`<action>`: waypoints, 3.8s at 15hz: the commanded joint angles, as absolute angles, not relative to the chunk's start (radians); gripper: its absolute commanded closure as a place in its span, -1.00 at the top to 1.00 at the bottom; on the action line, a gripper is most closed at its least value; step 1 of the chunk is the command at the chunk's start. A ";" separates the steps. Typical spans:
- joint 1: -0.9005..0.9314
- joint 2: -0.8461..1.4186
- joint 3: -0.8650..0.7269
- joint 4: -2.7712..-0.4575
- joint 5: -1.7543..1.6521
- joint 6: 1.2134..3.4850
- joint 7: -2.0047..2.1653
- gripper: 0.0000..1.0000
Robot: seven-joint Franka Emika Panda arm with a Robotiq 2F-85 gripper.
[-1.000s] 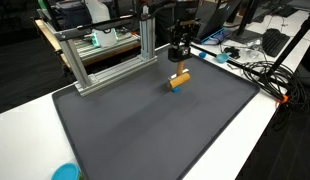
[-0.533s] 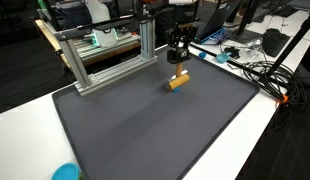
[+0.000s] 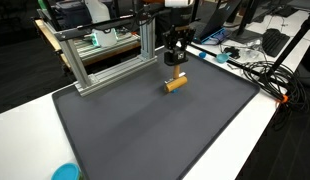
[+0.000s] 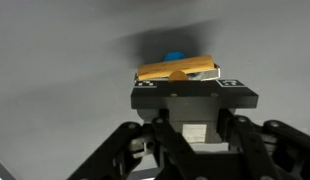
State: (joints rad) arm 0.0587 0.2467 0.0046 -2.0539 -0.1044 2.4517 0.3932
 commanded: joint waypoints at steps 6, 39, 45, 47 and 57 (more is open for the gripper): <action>0.071 0.306 -0.032 -2.066 -0.116 2.442 0.403 -0.57; 0.054 0.257 -0.011 -2.102 -0.047 2.472 0.313 -0.57; 0.059 0.285 -0.019 -2.074 -0.061 2.392 0.333 -0.57; 0.057 0.295 -0.017 -2.065 -0.054 2.378 0.327 -0.57; 0.073 0.303 -0.035 -2.010 -0.095 2.357 0.365 -0.57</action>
